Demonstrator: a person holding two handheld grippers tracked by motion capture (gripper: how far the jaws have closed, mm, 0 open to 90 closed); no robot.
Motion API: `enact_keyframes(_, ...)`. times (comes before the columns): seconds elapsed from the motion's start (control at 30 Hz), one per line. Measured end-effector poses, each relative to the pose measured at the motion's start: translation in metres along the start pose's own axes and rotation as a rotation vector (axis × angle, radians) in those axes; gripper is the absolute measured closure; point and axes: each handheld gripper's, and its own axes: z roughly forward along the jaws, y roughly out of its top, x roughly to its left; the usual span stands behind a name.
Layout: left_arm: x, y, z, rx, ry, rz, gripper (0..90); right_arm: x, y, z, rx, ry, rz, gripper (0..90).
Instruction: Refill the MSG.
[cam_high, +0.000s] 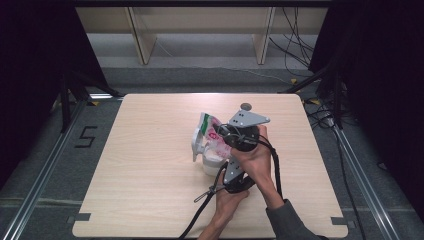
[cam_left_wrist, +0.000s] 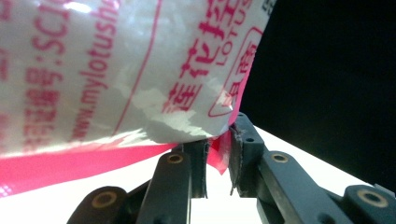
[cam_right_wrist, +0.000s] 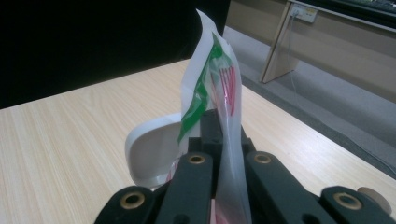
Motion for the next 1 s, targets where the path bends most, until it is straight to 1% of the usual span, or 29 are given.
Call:
enact_keyframes(0.03, 0.0, 0.0, 0.0, 0.0, -0.002, 0.001, 77.6, 0.0, 0.0, -0.001, -0.007, -0.003, 0.007, 90.0)
enact_keyframes(0.07, -0.001, 0.0, -0.001, -0.001, -0.001, 0.003, 77.2, -0.002, 0.0, -0.002, -0.013, -0.004, -0.012, 90.0)
enact_keyframes(0.1, -0.001, 0.0, -0.001, 0.002, 0.001, 0.003, 76.6, -0.003, 0.0, -0.004, -0.024, 0.001, -0.012, 90.0)
enact_keyframes(0.13, -0.001, 0.0, 0.0, -0.001, -0.006, -0.005, 76.3, -0.004, 0.001, -0.006, -0.025, 0.003, -0.01, 90.0)
enact_keyframes(0.17, -0.001, 0.0, -0.001, 0.006, -0.007, -0.004, 76.0, -0.004, 0.0, -0.008, -0.026, 0.003, 0.019, 90.0)
enact_keyframes(0.2, -0.001, 0.0, -0.002, 0.01, -0.008, 0.0, 76.0, -0.006, 0.0, -0.009, -0.043, 0.0, 0.008, 90.0)
enact_keyframes(0.23, -0.001, -0.001, -0.002, 0.014, -0.009, 0.003, 75.9, -0.008, 0.0, -0.011, -0.041, 0.012, 0.007, 90.0)
enact_keyframes(0.27, -0.003, -0.001, -0.001, -0.012, -0.014, -0.03, 75.8, -0.008, 0.0, -0.013, -0.044, 0.014, 0.023, 90.0)
enact_keyframes(0.3, -0.004, -0.002, 0.0, -0.027, -0.01, -0.043, 75.8, -0.01, -0.001, -0.015, -0.045, 0.023, 0.02, 90.0)
enact_keyframes(0.33, -0.002, -0.002, -0.001, -0.003, -0.004, -0.015, 75.6, -0.011, -0.001, -0.016, -0.06, 0.011, 0.017, 90.0)
enact_keyframes(0.37, -0.001, -0.002, -0.002, 0.012, -0.003, 0.003, 75.4, -0.011, -0.001, -0.018, -0.057, 0.009, 0.029, 90.0)
enact_keyframes(0.43, -0.001, -0.001, -0.003, 0.02, -0.009, 0.014, 75.3, -0.013, -0.002, -0.02, -0.067, 0.021, 0.039, 90.0)
enact_keyframes(0.47, -0.001, -0.001, -0.004, 0.022, -0.01, 0.011, 75.2, -0.014, -0.001, -0.022, -0.068, 0.014, 0.036, 90.0)
enact_keyframes(0.5, -0.003, -0.002, -0.003, -0.008, -0.011, -0.024, 75.3, -0.015, -0.001, -0.022, -0.081, 0.011, 0.021, 90.0)
enact_keyframes(0.53, -0.004, -0.002, -0.003, -0.015, -0.01, -0.032, 75.2, -0.014, -0.001, -0.023, -0.078, 0.022, 0.034, 90.0)
enact_keyframes(0.57, -0.003, -0.002, -0.005, 0.005, -0.01, -0.007, 75.2, -0.015, -0.001, -0.024, -0.074, 0.021, 0.031, 90.0)
enact_keyframes(0.6, -0.006, -0.002, -0.004, -0.028, 0.002, -0.037, 75.1, -0.015, -0.001, -0.025, -0.083, 0.016, 0.027, 90.0)
enact_keyframes(0.63, -0.006, -0.002, -0.005, -0.02, 0.005, -0.032, 75.1, -0.015, -0.001, -0.025, -0.086, 0.03, 0.047, 90.0)
enact_keyframes(0.67, -0.004, -0.002, -0.006, -0.02, 0.01, -0.016, 75.1, -0.015, -0.002, -0.026, -0.091, 0.021, 0.051, 90.0)
enact_keyframes(0.7, -0.004, -0.002, -0.006, -0.017, 0.003, -0.016, 75.1, -0.015, -0.002, -0.027, -0.094, 0.03, 0.05, 90.0)
enact_keyframes(0.73, -0.005, -0.002, -0.006, -0.016, -0.004, -0.029, 75.0, -0.017, -0.002, -0.028, -0.092, 0.039, 0.044, 90.0)
enact_keyframes(0.77, -0.006, -0.002, -0.007, -0.019, -0.006, -0.031, 74.9, -0.017, -0.002, -0.029, -0.098, 0.039, 0.045, 90.0)
enact_keyframes(0.8, -0.006, -0.002, -0.007, -0.014, -0.005, -0.027, 74.8, -0.017, -0.002, -0.03, -0.098, 0.03, 0.047, 90.0)
enact_keyframes(0.83, -0.006, -0.002, -0.008, -0.014, -0.006, -0.026, 74.8, -0.018, -0.002, -0.031, -0.101, 0.042, 0.05, 90.0)
enact_keyframes(0.87, -0.006, -0.002, -0.008, -0.013, -0.006, -0.025, 74.8, -0.019, -0.002, -0.032, -0.106, 0.037, 0.037, 90.0)
enact_keyframes(0.9, -0.007, -0.002, -0.008, -0.013, 0.003, -0.023, 74.8, -0.019, -0.003, -0.034, -0.105, 0.044, 0.054, 90.0)
enact_keyframes(0.93, -0.006, -0.002, -0.008, 0.004, -0.006, -0.003, 74.6, -0.019, -0.003, -0.034, -0.111, 0.053, 0.052, 90.0)
enact_keyframes(0.97, -0.006, -0.002, -0.008, 0.0, -0.011, -0.006, 74.5, -0.019, -0.003, -0.035, -0.114, 0.053, 0.058, 90.0)
enact_keyframes(1.0, -0.006, -0.002, -0.008, 0.0, -0.009, -0.004, 74.2, -0.021, -0.004, -0.037, -0.12, 0.055, 0.049, 90.0)
